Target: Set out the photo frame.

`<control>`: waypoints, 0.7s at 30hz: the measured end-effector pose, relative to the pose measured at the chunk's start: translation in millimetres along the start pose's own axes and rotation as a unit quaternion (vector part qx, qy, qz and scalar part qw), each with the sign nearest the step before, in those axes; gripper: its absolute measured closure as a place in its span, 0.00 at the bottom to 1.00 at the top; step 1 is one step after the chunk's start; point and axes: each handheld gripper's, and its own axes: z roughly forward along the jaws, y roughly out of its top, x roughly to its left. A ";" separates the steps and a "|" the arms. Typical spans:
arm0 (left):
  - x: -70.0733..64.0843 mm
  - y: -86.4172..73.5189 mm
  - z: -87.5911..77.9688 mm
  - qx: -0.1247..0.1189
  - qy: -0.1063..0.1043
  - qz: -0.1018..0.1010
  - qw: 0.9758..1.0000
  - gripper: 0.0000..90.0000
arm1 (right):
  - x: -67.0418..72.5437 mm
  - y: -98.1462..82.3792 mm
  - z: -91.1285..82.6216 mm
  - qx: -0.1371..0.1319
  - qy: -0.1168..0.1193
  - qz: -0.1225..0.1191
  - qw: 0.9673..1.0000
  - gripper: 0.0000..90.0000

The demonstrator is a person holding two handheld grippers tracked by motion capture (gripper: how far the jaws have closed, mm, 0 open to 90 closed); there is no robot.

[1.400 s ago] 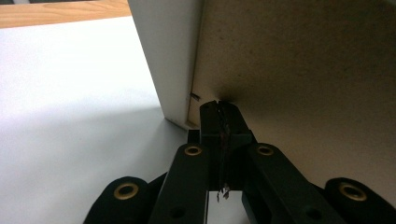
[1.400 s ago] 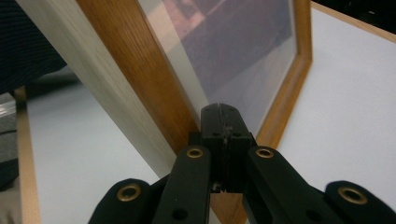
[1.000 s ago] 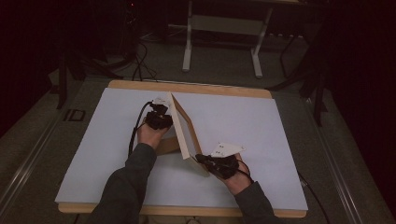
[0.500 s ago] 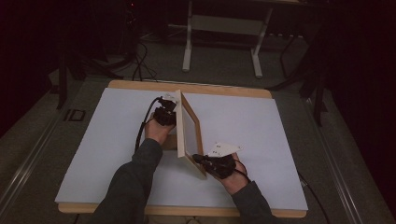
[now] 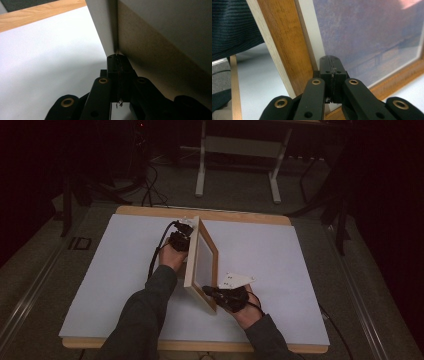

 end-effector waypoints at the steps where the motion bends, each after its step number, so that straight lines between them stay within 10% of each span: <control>1: 0.0 0.3 0.2 0.001 -0.001 0.000 1.000 1.00 | 0.9 0.8 0.5 -0.001 0.001 0.000 1.000 1.00; 21: 3.3 2.1 0.5 -0.003 -0.029 0.002 1.000 1.00 | 7.9 7.2 7.2 -0.012 0.007 -0.008 1.000 1.00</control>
